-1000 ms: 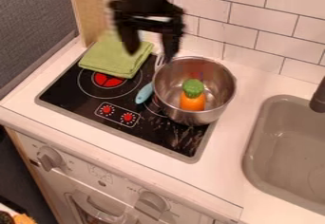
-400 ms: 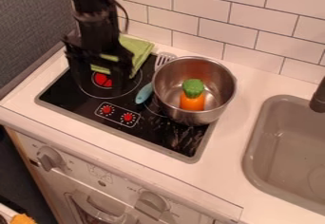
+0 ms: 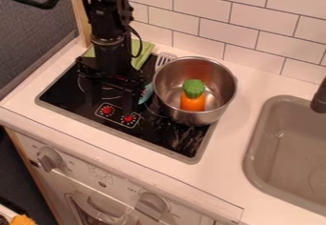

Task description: Put the blue spatula on the green cloth

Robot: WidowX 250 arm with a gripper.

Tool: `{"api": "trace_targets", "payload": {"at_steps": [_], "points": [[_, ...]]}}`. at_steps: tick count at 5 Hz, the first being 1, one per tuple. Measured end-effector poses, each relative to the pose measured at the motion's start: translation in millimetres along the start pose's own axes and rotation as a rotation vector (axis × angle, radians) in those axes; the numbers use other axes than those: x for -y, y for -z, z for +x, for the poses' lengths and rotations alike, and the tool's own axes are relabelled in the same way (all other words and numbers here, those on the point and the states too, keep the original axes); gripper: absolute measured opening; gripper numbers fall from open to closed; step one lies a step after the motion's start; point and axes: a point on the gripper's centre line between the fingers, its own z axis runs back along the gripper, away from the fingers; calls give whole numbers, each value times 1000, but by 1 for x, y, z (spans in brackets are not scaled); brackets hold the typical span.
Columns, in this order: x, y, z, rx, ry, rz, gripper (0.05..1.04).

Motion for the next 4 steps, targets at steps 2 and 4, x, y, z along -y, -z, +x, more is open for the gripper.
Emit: {"api": "trace_targets", "payload": {"at_steps": [2,4], "points": [[3,21,16,10,-29,4,999],[31,22,45,74,51,15,999]]}}
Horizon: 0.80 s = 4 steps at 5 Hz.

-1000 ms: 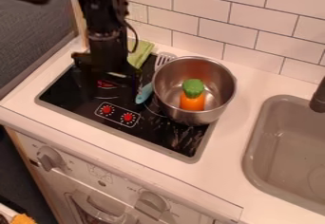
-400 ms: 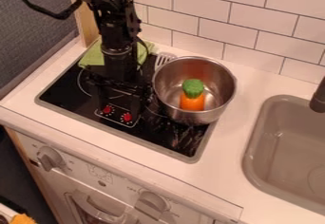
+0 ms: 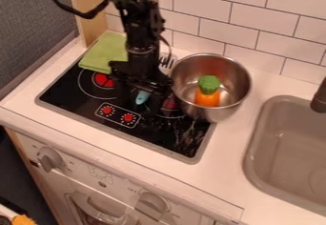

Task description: Put the blue spatula on the green cloth

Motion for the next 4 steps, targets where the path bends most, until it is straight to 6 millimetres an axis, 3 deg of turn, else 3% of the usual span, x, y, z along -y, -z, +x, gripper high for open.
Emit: {"api": "trace_targets", "payload": {"at_steps": [1,2,3,4], "points": [[13,-2,7,22,40,-3,941],[11,1,14,15,34,-6,659],[-7,2,11,5,-16,-5,369],[-26,-1,7,-20,-57,-4,313]]}}
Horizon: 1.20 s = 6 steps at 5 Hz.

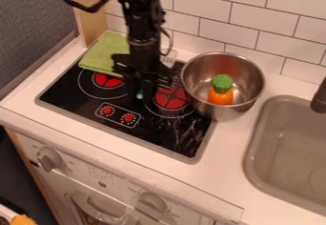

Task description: Put the blue spatula on the green cloth

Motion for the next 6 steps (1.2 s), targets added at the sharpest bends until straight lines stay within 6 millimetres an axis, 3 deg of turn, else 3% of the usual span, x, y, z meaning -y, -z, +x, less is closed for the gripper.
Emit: {"api": "trace_targets", "payload": {"at_steps": [1,2,3,5,6], "points": [[-16,-8,-1,-20,-7,-20,313],[-45,-30,4,38,-41,-41,313],[-48,-42,10,77,5,-82,313],[-65,-43,23,94,27,-18,313],[-71,-42,29,94,24,2,388]]}}
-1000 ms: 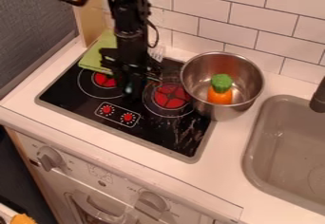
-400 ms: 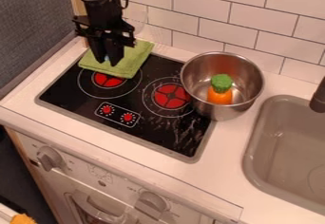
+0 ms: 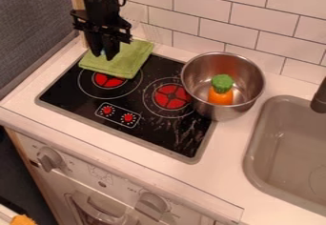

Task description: Put the blue spatula on the green cloth

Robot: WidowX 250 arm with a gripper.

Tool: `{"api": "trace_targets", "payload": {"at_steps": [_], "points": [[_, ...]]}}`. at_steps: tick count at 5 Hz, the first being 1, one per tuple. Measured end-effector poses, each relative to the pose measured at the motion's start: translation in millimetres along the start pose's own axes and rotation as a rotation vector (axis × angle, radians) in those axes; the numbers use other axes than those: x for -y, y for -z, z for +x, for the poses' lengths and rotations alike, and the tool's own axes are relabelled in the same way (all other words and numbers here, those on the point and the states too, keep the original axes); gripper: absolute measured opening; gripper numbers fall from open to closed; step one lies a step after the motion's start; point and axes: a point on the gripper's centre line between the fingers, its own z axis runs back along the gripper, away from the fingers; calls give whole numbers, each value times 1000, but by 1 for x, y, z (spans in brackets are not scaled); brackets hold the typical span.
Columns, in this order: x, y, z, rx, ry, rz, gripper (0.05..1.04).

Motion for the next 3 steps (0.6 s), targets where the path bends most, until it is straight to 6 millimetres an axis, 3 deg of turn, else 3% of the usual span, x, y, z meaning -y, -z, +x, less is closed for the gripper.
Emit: {"api": "trace_targets", "payload": {"at_steps": [2,3], "points": [[-2,5,-1,-12,17,-17,965],[1,7,-4,-23,32,-27,1007]]}}
